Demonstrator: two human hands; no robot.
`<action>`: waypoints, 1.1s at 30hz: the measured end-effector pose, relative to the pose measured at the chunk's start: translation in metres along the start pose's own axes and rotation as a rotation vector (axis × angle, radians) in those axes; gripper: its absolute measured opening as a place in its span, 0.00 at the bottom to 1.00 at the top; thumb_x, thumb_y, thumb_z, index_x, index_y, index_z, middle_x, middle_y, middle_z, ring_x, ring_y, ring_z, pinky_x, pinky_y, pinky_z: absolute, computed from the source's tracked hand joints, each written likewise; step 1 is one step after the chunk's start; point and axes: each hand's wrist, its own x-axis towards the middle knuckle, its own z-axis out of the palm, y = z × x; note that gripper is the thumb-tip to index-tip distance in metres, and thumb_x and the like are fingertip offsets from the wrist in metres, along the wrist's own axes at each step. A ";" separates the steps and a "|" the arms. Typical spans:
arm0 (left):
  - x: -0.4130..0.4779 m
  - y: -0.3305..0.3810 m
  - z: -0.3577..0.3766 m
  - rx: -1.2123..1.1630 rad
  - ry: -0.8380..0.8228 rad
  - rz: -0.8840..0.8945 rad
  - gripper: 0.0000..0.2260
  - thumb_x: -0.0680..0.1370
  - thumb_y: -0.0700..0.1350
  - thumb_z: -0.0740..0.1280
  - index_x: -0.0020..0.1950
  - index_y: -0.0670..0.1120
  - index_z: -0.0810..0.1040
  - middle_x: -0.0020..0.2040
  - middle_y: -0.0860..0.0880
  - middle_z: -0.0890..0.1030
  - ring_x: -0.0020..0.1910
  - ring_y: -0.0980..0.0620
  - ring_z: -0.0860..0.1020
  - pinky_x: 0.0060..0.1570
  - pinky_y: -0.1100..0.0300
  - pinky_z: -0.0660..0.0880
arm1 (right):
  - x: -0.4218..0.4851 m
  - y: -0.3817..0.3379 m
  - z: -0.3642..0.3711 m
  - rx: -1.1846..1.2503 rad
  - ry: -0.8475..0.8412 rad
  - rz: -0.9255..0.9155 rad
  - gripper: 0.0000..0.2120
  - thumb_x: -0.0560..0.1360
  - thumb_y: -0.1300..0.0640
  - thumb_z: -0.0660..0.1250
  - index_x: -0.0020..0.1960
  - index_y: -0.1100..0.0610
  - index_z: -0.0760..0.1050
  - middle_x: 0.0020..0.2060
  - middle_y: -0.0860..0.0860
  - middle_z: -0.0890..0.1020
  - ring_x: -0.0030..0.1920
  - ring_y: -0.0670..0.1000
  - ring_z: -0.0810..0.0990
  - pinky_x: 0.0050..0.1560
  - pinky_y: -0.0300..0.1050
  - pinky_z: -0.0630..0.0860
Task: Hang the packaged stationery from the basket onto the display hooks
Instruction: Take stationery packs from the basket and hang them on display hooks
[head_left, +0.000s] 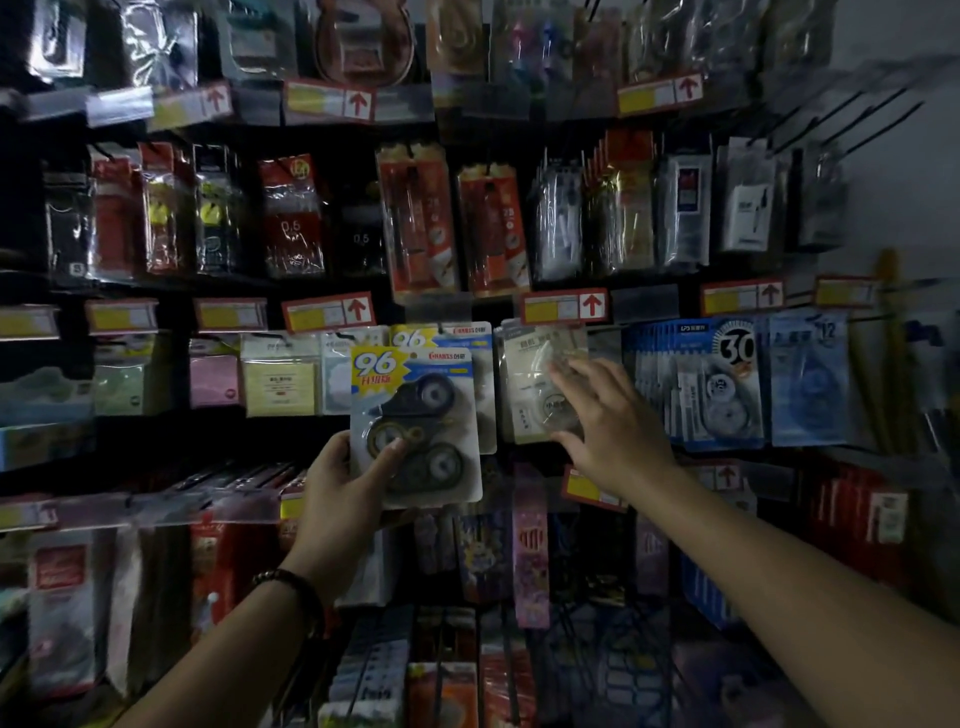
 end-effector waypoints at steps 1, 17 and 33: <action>-0.001 0.001 0.001 -0.006 -0.006 -0.001 0.13 0.79 0.50 0.76 0.61 0.49 0.81 0.58 0.47 0.88 0.53 0.44 0.89 0.39 0.48 0.86 | 0.001 0.000 -0.001 -0.005 -0.016 -0.014 0.43 0.70 0.50 0.82 0.80 0.52 0.66 0.72 0.54 0.72 0.74 0.58 0.69 0.62 0.58 0.81; 0.000 0.009 0.009 -0.013 -0.058 -0.011 0.10 0.84 0.45 0.70 0.65 0.48 0.78 0.57 0.49 0.88 0.53 0.47 0.89 0.40 0.54 0.86 | 0.009 -0.049 -0.012 0.206 0.105 -0.079 0.26 0.76 0.43 0.70 0.68 0.56 0.76 0.60 0.52 0.75 0.63 0.54 0.73 0.61 0.56 0.78; 0.037 0.001 0.006 -0.019 -0.139 -0.047 0.01 0.84 0.49 0.71 0.54 0.53 0.83 0.59 0.44 0.85 0.58 0.42 0.87 0.48 0.39 0.86 | 0.038 -0.096 0.002 0.236 -0.231 -0.185 0.52 0.65 0.32 0.77 0.82 0.46 0.60 0.82 0.50 0.57 0.81 0.53 0.54 0.79 0.58 0.62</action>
